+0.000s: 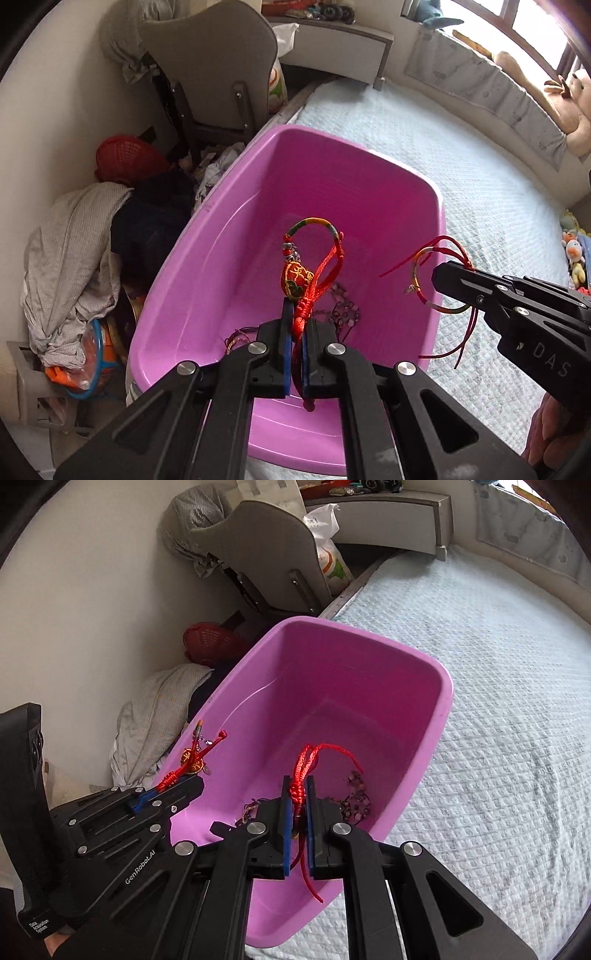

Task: Organize jewelry
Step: 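Carry both string bracelets up and over the pink basin, then open both tools to drop the bracelets into the basin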

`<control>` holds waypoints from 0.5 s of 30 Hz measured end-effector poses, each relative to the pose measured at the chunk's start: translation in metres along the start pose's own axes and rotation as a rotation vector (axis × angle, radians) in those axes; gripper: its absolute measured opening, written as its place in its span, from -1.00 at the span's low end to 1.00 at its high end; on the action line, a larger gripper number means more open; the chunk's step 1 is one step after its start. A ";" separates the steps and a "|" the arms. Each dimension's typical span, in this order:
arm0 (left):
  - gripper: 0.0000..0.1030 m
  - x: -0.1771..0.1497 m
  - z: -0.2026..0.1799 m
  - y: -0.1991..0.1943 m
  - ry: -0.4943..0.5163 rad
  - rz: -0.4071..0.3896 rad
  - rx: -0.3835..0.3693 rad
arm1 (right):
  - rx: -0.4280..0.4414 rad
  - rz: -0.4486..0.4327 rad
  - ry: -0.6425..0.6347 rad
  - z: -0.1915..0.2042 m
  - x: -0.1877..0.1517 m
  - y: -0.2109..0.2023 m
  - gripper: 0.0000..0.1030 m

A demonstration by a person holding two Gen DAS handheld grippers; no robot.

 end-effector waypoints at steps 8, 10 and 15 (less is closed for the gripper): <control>-0.17 -0.002 0.019 0.019 -0.069 0.059 0.018 | -0.018 0.098 -0.010 0.002 0.008 0.030 0.08; 0.35 -0.001 0.025 0.015 -0.088 0.036 0.046 | -0.030 0.099 -0.011 0.000 0.008 0.029 0.10; 0.73 -0.004 0.036 0.015 -0.132 0.049 0.039 | -0.064 0.116 0.012 -0.009 -0.001 0.026 0.10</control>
Point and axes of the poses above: each gripper's, at about its wrist camera, not at the fingertips, and y roughly the way its jaws point, z to its left, x to its top, the point moved 9 cm from there along y, roughly the way its jaws point, and after that the axes turned 8 degrees about z, right-handed, at the moved point
